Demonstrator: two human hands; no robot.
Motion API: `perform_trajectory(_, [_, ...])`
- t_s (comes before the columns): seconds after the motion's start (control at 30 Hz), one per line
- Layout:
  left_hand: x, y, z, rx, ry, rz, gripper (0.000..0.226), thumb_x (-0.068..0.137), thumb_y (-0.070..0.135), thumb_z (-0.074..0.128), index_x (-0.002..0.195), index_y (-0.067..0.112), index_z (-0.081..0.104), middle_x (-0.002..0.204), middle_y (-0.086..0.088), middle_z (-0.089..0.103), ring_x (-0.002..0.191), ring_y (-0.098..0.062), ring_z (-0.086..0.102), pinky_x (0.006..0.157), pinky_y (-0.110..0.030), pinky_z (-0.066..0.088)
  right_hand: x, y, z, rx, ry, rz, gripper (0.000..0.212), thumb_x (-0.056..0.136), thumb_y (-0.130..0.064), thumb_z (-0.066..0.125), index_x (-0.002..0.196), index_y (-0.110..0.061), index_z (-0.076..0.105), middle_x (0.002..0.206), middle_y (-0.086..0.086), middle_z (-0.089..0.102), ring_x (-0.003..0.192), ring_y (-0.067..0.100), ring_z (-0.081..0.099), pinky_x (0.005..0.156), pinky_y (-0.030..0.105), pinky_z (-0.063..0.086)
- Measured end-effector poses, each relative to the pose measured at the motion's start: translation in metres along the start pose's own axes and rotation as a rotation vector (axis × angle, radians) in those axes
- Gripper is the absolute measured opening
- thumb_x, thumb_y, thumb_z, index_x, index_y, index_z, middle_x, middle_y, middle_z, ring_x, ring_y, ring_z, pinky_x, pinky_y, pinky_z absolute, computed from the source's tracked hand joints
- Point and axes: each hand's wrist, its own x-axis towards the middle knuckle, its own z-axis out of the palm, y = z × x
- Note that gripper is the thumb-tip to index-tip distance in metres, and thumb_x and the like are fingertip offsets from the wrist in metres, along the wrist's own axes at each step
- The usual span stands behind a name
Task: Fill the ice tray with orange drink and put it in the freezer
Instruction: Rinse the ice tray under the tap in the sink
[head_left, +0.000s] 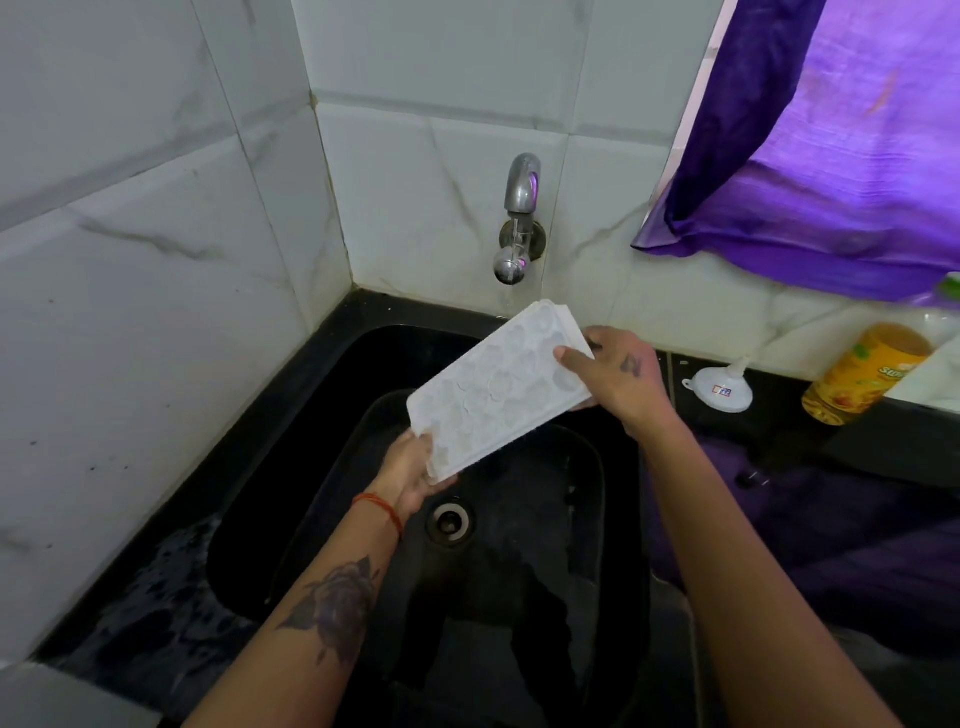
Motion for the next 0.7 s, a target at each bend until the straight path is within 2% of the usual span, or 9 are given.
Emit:
perform_trajectory(0.07, [-0.003,-0.011,0.008,0.144,-0.020,-0.059,0.020,0.100,0.014,0.039,0.118,0.016,0.048,0.085,-0.005,0.059,0.074,-0.022,0.057,0.076,-0.046,0.049,-0.004,-0.008,-0.005,-0.031,0.013,-0.019,0.020,0.086,-0.024,0.064,0.097,-0.009,0.070,0.085,0.008,0.070,0.074,0.023,0.069,0.065,0.039,0.061])
perform_trajectory(0.2, [-0.010,-0.031,0.017,0.305,-0.111,-0.164,0.031,0.096,0.001,0.040,0.125,-0.005,0.048,0.081,-0.013,0.059,0.072,-0.024,0.057,0.066,-0.039,0.050,-0.013,-0.013,-0.015,-0.072,0.023,-0.053,0.019,0.084,-0.023,0.066,0.094,-0.008,0.071,0.072,0.002,0.068,0.058,0.016,0.067,0.053,0.026,0.059])
perform_trajectory(0.27, [-0.013,-0.037,0.019,0.320,-0.128,-0.173,0.034,0.093,-0.005,0.042,0.125,-0.006,0.048,0.080,-0.010,0.058,0.070,-0.022,0.057,0.067,-0.038,0.053,-0.017,-0.014,-0.019,-0.185,0.022,-0.118,0.015,0.084,-0.025,0.066,0.091,-0.013,0.071,0.072,-0.001,0.067,0.062,0.014,0.064,0.050,0.013,0.049])
perform_trajectory(0.33, [-0.016,-0.037,0.020,0.283,-0.142,-0.169,0.033,0.094,-0.003,0.040,0.125,-0.001,0.048,0.087,-0.008,0.059,0.081,-0.025,0.061,0.079,-0.041,0.050,-0.021,-0.014,-0.022,-0.229,-0.001,-0.169,0.015,0.082,-0.025,0.067,0.096,-0.020,0.072,0.083,-0.002,0.069,0.077,0.013,0.063,0.058,0.010,0.041])
perform_trajectory(0.4, [-0.019,-0.033,0.020,0.252,-0.159,-0.141,0.030,0.096,0.001,0.036,0.123,0.008,0.047,0.092,-0.005,0.058,0.091,-0.027,0.061,0.085,-0.043,0.047,-0.025,-0.013,-0.025,-0.180,-0.049,-0.194,0.019,0.081,-0.021,0.069,0.100,-0.026,0.071,0.091,-0.007,0.069,0.087,0.010,0.063,0.065,0.011,0.041])
perform_trajectory(0.5, [-0.018,-0.029,0.018,0.168,-0.150,-0.105,0.037,0.096,0.001,0.035,0.131,0.010,0.043,0.104,-0.009,0.059,0.108,-0.032,0.058,0.087,-0.045,0.046,-0.032,-0.013,-0.028,-0.114,-0.120,-0.235,0.027,0.081,-0.015,0.069,0.100,-0.034,0.069,0.095,-0.013,0.069,0.093,0.003,0.062,0.070,0.007,0.040])
perform_trajectory(0.6, [-0.018,-0.030,0.017,0.052,-0.102,-0.097,0.045,0.094,-0.003,0.036,0.138,0.010,0.034,0.123,-0.015,0.054,0.107,-0.031,0.056,0.085,-0.045,0.047,-0.035,-0.011,-0.032,-0.112,-0.145,-0.265,0.036,0.081,-0.008,0.067,0.102,-0.038,0.068,0.102,-0.013,0.070,0.098,0.000,0.061,0.074,0.001,0.041])
perform_trajectory(0.7, [-0.020,-0.030,0.015,0.041,-0.075,-0.039,0.045,0.096,0.007,0.038,0.139,0.016,0.031,0.133,-0.014,0.050,0.112,-0.030,0.055,0.080,-0.044,0.050,-0.038,-0.007,-0.035,-0.160,-0.120,-0.282,0.041,0.083,-0.004,0.064,0.110,-0.033,0.069,0.105,-0.015,0.068,0.101,0.004,0.060,0.079,0.002,0.039])
